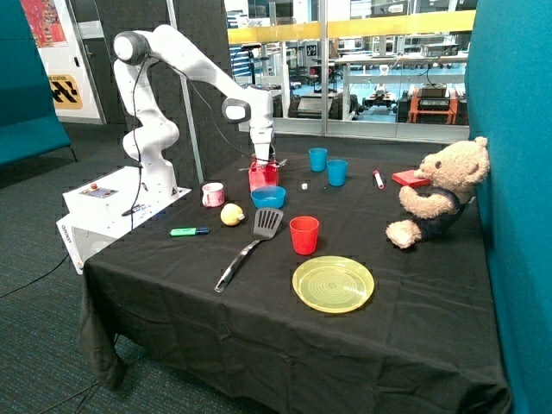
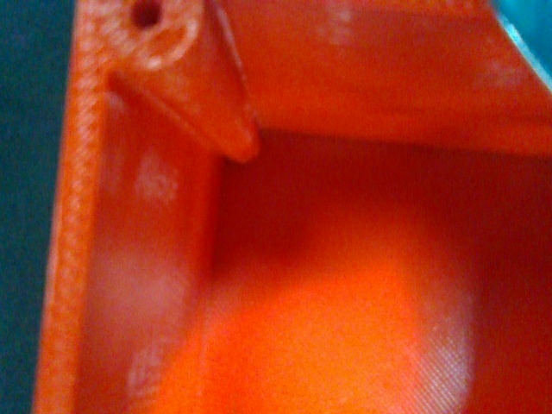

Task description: Put the ball in the red pot

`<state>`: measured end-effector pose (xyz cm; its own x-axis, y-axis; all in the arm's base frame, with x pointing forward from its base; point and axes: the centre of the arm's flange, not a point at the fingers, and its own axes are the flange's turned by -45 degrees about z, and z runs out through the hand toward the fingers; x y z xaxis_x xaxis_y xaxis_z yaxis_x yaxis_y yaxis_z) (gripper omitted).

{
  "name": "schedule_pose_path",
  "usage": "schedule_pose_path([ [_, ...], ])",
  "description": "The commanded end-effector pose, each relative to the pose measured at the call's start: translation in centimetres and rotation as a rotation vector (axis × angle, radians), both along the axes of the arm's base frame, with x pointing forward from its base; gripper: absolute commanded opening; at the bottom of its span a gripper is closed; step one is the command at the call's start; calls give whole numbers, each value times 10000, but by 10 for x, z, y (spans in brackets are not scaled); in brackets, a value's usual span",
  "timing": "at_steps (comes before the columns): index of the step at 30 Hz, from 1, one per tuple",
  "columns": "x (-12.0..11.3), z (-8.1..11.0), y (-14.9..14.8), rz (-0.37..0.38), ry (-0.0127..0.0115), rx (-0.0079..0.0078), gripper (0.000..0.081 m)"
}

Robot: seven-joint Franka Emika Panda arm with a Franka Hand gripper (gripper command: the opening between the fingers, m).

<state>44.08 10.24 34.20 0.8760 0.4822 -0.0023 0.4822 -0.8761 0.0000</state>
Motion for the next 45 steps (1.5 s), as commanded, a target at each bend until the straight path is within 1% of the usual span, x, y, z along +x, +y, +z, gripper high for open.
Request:
schedule_pose_path([
  [1, -3, 4, 0, 111, -20, 11, 0],
  [10, 4, 32, 2, 379, -20, 11, 0],
  [14, 6, 36, 1, 367, -20, 11, 0],
  [23, 2, 35, 5, 532, -20, 12, 0],
  [27, 2, 41, 15, 831, -19, 12, 0],
  [35, 2, 56, 50, 1520, -19, 13, 0],
  [43, -2, 57, 75, 1922, -19, 13, 0],
  [45, -3, 57, 79, 1899, -19, 13, 0],
])
